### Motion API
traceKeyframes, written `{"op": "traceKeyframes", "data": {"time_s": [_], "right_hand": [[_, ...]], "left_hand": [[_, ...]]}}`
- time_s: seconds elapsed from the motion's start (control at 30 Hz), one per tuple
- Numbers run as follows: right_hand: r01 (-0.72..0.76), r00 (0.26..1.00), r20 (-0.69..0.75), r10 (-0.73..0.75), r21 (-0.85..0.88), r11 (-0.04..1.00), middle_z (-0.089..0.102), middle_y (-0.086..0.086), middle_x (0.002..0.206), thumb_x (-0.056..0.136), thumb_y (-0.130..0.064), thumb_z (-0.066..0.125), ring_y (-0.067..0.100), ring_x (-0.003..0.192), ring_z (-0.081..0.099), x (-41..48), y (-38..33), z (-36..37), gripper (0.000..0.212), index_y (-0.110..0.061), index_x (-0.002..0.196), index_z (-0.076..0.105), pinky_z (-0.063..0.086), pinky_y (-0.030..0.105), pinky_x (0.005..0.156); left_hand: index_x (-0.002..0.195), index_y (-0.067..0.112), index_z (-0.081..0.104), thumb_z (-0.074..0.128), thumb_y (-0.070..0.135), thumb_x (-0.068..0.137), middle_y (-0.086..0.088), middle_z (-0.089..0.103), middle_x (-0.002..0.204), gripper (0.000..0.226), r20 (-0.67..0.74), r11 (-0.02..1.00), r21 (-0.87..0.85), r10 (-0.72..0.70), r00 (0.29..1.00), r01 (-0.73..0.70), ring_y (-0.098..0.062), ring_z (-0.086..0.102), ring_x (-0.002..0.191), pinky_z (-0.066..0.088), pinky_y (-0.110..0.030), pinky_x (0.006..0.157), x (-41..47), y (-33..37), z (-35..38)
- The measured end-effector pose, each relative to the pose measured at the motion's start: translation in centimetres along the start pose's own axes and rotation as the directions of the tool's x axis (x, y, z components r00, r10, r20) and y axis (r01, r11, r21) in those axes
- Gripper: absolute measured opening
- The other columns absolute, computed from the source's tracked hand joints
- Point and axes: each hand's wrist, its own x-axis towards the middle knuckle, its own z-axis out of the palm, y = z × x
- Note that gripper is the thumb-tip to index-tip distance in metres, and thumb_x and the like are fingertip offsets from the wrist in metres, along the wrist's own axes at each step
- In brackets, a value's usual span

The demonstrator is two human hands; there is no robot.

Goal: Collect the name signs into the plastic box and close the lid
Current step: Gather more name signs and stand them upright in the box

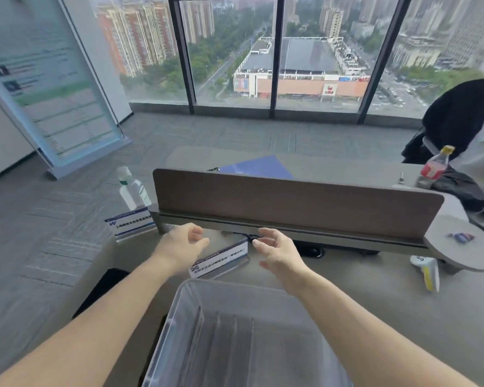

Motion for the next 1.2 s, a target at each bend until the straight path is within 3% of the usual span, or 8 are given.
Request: {"op": "traceKeyframes", "data": {"time_s": [0.27, 0.37, 0.5, 0.6, 0.73, 0.87, 1.03, 1.2], "right_hand": [[-0.174, 0.985, -0.02, 0.173, -0.095, 0.98, 0.067, 0.008, 0.121, 0.091, -0.017, 0.07, 0.023, 0.103, 0.061, 6.9, 5.1, 0.5, 0.043, -0.011, 0.133, 0.059, 0.049, 0.051, 0.106], [-0.291, 0.957, -0.025, 0.29, -0.132, 0.948, 0.064, 0.011, 0.122, 0.091, -0.017, 0.071, 0.025, 0.093, 0.06, 10.0, 6.8, 1.5, 0.047, -0.011, 0.136, 0.056, 0.05, 0.05, 0.104], [-0.342, 0.94, -0.064, 0.336, -0.223, 0.913, 0.057, 0.008, 0.129, 0.091, -0.014, 0.07, 0.025, 0.109, 0.062, 13.8, 9.6, 3.4, 0.058, -0.015, 0.144, 0.048, 0.054, 0.04, 0.1], [-0.298, 0.952, -0.14, 0.272, -0.226, 0.928, 0.05, 0.003, 0.143, 0.09, -0.01, 0.069, 0.025, 0.115, 0.058, 16.0, 11.0, 5.1, 0.057, -0.019, 0.143, 0.048, 0.051, 0.028, 0.073], [-0.194, 0.974, -0.161, 0.157, -0.245, 0.95, 0.058, -0.002, 0.125, 0.089, -0.007, 0.067, 0.015, 0.111, 0.058, 17.6, 12.2, 6.3, 0.045, -0.023, 0.131, 0.062, 0.049, 0.027, 0.073], [-0.143, 0.986, -0.137, 0.099, -0.366, 0.919, 0.069, 0.012, 0.11, 0.09, -0.013, 0.066, 0.017, 0.08, 0.055, 17.4, 12.8, 6.4, 0.024, -0.015, 0.114, 0.068, 0.04, 0.026, 0.064], [-0.064, 0.987, -0.164, -0.006, -0.419, 0.906, 0.065, 0.002, 0.086, 0.093, -0.019, 0.066, 0.009, 0.074, 0.055, 14.9, 10.2, 4.3, 0.005, -0.018, 0.089, 0.068, 0.039, 0.025, 0.058], [0.051, 0.962, -0.224, -0.153, -0.402, 0.914, 0.066, 0.017, 0.079, 0.09, -0.029, 0.068, 0.028, 0.068, 0.052, 10.1, 2.6, 1.0, 0.027, -0.007, 0.081, 0.056, 0.043, 0.034, 0.06]], "left_hand": [[0.145, 0.017, 0.051, 0.072, 0.031, 0.09, -0.008, 0.051, 0.15, 0.061, 0.157, 0.981, 0.104, -0.18, 0.971, 0.165, -0.026, 0.054, 0.132, 0.041, -0.028, 0.103, 6.4, -7.5, 4.2], [0.147, 0.017, 0.049, 0.075, 0.024, 0.088, -0.007, 0.048, 0.152, 0.065, 0.195, 0.982, 0.134, -0.156, 0.968, 0.131, -0.027, 0.052, 0.134, 0.041, -0.029, 0.104, 9.4, -10.1, 5.7], [0.137, 0.021, 0.06, 0.073, 0.021, 0.087, -0.005, 0.062, 0.138, 0.051, 0.212, 0.988, 0.153, -0.06, 0.975, 0.027, -0.024, 0.061, 0.121, 0.048, -0.03, 0.099, 12.1, -13.8, 7.8], [0.116, 0.023, 0.073, 0.07, 0.017, 0.09, 0.004, 0.075, 0.109, 0.027, 0.141, 0.991, 0.113, 0.061, 0.988, -0.077, -0.015, 0.069, 0.101, 0.05, -0.02, 0.082, 13.1, -15.9, 9.3], [0.089, 0.022, 0.077, 0.069, 0.012, 0.091, 0.006, 0.075, 0.079, 0.013, 0.005, 0.983, 0.059, 0.175, 0.985, -0.175, -0.017, 0.071, 0.079, 0.054, -0.031, 0.072, 13.5, -16.7, 10.2], [0.092, 0.019, 0.077, 0.069, 0.011, 0.092, 0.005, 0.075, 0.081, 0.011, -0.006, 0.979, 0.001, 0.203, 0.979, -0.203, -0.018, 0.07, 0.08, 0.054, -0.033, 0.077, 13.8, -16.8, 10.1], [0.1, 0.017, 0.077, 0.069, 0.012, 0.093, 0.004, 0.077, 0.091, 0.011, -0.052, 0.969, -0.036, 0.244, 0.968, -0.246, -0.018, 0.07, 0.087, 0.053, -0.026, 0.08, 13.5, -14.4, 8.3], [0.1, 0.021, 0.073, 0.072, 0.021, 0.091, 0.002, 0.076, 0.09, 0.009, -0.138, 0.937, -0.089, 0.323, 0.936, -0.337, -0.019, 0.071, 0.086, 0.056, -0.033, 0.083, 11.5, -7.3, 2.8]]}}
